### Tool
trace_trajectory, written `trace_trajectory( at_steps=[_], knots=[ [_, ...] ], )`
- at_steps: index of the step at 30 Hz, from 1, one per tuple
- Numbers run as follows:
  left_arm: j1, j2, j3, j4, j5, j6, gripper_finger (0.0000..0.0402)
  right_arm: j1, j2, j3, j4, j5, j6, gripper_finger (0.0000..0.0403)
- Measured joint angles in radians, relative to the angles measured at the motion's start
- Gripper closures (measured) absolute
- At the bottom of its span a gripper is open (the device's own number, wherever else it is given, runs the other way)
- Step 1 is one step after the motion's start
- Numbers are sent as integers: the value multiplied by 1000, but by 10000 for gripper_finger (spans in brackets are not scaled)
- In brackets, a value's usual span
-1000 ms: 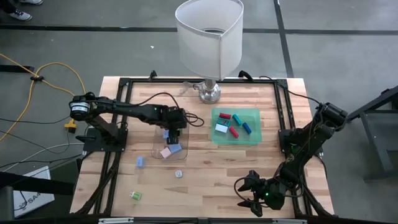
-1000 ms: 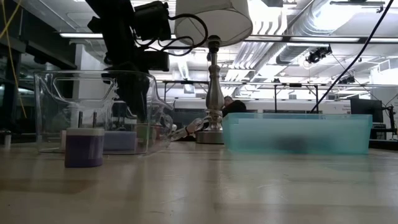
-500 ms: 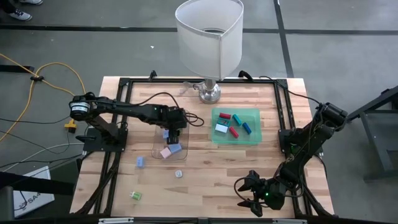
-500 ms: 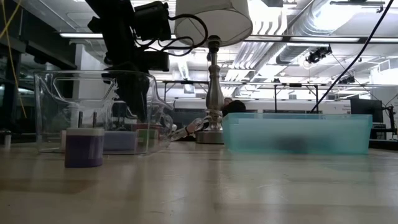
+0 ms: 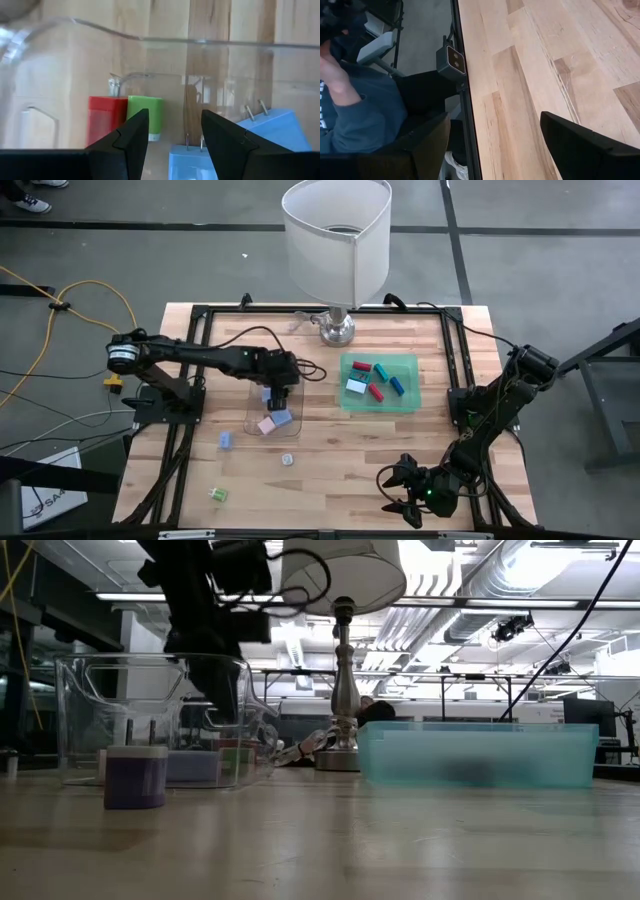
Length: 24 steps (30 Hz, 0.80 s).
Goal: Pick & Place Office items
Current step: Put the purple charger adapter into the transparent bin
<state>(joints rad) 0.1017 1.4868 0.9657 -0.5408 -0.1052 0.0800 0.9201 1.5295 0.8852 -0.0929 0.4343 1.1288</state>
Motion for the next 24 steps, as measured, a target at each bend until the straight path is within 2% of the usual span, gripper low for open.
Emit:
trace_trajectory(
  at_steps=[6, 13, 20, 24],
  knots=[
    [-33, -112, 0, -6, -7, 28, 228, 0, 0, 0, 0, 0, 0, 105],
    [-175, -230, 0, -7, -82, 15, 228, 0, 0, 0, 0, 0, 0, 105],
    [-340, -249, 56, -20, -226, -62, 228, 0, 0, 0, 0, 0, 0, 105],
    [-410, -225, 108, -41, -248, -135, 228, 0, 0, 0, 1, 0, 0, 105]
  ],
)
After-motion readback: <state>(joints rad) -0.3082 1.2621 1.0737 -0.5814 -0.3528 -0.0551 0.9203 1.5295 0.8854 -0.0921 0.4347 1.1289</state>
